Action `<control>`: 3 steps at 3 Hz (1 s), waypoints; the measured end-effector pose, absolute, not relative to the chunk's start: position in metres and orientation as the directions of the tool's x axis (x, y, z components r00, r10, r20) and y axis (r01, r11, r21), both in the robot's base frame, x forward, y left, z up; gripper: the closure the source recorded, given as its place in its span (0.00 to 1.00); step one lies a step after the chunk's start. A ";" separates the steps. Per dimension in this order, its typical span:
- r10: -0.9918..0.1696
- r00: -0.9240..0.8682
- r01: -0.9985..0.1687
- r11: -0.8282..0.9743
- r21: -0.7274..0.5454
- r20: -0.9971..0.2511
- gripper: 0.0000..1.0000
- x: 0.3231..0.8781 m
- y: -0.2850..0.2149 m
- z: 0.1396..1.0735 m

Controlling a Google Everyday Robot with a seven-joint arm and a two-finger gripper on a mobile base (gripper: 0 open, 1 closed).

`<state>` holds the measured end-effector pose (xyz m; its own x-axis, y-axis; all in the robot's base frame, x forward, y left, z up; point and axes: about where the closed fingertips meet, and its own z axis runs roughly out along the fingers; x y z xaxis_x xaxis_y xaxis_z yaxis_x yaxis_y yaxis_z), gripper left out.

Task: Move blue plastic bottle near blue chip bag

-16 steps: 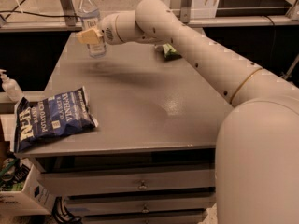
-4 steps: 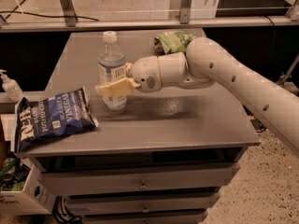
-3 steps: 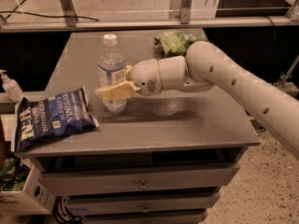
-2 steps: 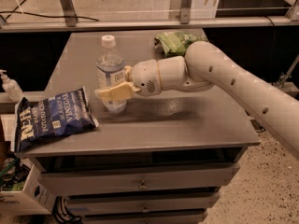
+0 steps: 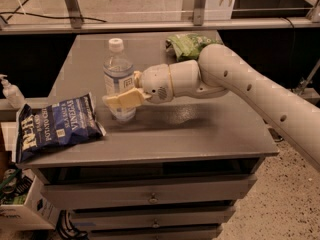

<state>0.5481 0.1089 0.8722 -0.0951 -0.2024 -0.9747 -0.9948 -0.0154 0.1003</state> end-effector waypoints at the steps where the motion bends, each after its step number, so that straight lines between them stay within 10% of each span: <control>1: -0.202 -0.095 -0.995 -0.016 0.100 -0.975 0.36 0.548 0.109 0.876; 3: -0.202 -0.084 -0.995 -0.039 0.093 -0.976 0.00 0.545 0.108 0.872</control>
Offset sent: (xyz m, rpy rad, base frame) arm -0.0104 -0.0107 -0.0244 0.0103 -0.0294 0.0891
